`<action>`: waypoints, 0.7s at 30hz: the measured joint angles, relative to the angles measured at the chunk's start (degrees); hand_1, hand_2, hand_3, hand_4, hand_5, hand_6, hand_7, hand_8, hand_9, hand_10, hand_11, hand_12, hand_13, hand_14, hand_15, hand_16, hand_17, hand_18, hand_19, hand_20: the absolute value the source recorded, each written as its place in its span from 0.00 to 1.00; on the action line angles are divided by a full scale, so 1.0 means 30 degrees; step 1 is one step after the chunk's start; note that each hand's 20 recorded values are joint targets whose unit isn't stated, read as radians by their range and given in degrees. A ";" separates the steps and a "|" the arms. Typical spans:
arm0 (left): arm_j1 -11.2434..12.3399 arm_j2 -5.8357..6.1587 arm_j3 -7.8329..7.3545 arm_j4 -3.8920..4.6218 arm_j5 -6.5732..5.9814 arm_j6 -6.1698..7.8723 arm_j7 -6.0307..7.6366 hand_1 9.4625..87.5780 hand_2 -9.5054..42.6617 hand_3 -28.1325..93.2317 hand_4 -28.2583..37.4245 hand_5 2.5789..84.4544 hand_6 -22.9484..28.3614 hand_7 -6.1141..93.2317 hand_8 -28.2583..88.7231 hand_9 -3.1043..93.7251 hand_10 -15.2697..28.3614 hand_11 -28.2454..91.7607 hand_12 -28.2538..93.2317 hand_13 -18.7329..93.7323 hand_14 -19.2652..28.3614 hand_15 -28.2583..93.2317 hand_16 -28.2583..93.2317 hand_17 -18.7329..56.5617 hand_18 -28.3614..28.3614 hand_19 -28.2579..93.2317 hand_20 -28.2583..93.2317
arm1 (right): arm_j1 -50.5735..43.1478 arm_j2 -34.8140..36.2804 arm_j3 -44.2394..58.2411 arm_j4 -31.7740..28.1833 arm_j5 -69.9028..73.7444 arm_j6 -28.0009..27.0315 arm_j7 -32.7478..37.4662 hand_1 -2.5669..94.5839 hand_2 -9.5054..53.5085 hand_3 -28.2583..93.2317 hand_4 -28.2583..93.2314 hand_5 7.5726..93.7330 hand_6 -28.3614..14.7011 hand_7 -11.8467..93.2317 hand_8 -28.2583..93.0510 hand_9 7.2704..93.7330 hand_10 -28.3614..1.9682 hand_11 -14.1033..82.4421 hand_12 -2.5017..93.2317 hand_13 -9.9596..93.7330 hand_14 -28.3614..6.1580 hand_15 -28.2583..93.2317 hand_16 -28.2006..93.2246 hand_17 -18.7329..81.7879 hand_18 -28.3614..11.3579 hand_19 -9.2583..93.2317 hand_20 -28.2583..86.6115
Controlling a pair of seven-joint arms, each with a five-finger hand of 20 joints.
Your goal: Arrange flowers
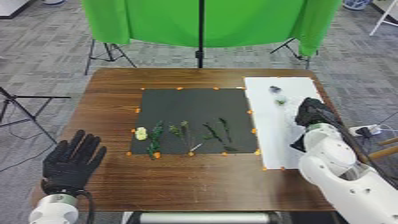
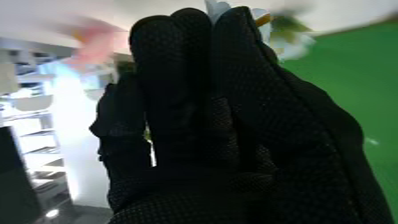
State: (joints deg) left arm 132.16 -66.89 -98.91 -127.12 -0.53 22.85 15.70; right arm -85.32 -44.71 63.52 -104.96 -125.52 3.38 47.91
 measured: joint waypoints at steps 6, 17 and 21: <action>0.0039 0.0012 -0.0001 -0.0036 -0.0015 -0.0007 0.0012 0.26 0.56 0.87 0.08 0.61 0.64 0.27 0.16 0.48 0.73 0.45 0.34 0.44 0.72 0.58 0.17 0.19 0.73 0.50 0.36 | 0.2314 -0.0119 -0.2806 -0.1256 0.0313 0.0420 -0.1317 0.69 0.00 0.76 0.00 0.75 0.58 0.42 0.30 0.86 0.54 0.28 0.46 0.74 0.52 0.65 0.53 0.51 0.14 0.94 0.59; -0.0057 0.0197 0.0505 -0.0022 -0.0081 -0.0003 0.0015 0.26 0.56 0.87 0.08 0.61 0.64 0.27 0.16 0.48 0.73 0.45 0.34 0.44 0.72 0.58 0.17 0.19 0.73 0.50 0.36 | 1.0300 -0.5720 -1.0055 0.4353 0.1658 -0.0006 -0.5572 0.69 0.00 0.76 0.00 0.72 0.59 0.42 0.28 0.83 0.54 0.27 0.45 0.74 0.55 0.63 0.53 0.50 0.15 0.93 0.59; -0.0124 0.0325 0.0544 -0.0022 -0.0082 0.0000 0.0014 0.26 0.56 0.87 0.08 0.61 0.64 0.27 0.16 0.48 0.73 0.45 0.34 0.44 0.73 0.58 0.17 0.19 0.73 0.50 0.36 | 1.1720 -0.7608 -1.1856 0.5464 0.1214 -0.0872 -0.5590 0.69 0.00 0.76 0.00 0.71 0.58 0.41 0.27 0.82 0.54 0.26 0.44 0.73 0.56 0.61 0.53 0.50 0.15 0.93 0.59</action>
State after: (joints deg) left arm 131.79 -65.91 -97.28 -127.19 -0.78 22.85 15.75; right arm -50.16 -67.54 27.95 -88.57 -121.88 0.77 31.14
